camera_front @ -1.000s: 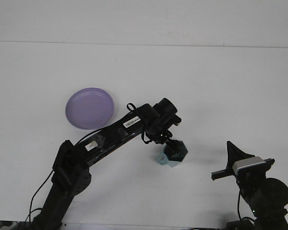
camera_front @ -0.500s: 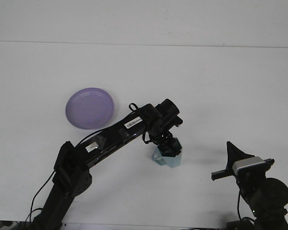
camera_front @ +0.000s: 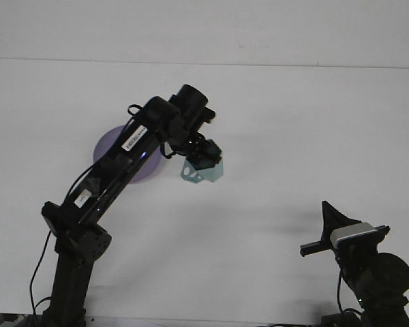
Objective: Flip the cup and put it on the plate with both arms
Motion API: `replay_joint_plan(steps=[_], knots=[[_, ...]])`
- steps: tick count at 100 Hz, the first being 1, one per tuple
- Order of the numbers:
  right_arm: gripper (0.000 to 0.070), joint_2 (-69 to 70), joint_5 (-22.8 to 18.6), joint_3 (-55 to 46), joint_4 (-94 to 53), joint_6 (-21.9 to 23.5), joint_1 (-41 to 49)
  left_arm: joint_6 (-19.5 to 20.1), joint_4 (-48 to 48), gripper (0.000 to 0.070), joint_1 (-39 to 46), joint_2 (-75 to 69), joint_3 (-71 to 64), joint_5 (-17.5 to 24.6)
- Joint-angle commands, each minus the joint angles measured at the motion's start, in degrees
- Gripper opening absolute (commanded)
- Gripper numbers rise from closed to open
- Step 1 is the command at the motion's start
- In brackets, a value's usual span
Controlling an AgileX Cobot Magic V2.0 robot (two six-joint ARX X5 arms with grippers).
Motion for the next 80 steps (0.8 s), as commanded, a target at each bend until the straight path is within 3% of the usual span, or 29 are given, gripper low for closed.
replay_joint_plan(steps=[1,45,80], knots=[[0.0,0.3,0.2,0.2,0.3,0.0,0.1,-0.1,-0.3,0.0013,2.1,-1.7,1.6,-1.4],[0.0,0.3,-0.5,0.2,0.2,0.1,0.2,-1.5,-0.3,0.0013,23.3,-3.7,-2.4,-2.7],[0.0,0.3,-0.5,0.2,0.3,0.1,0.2,-0.3,8.4,0.0013,30.0,-3.4,-16.2,-2.8]])
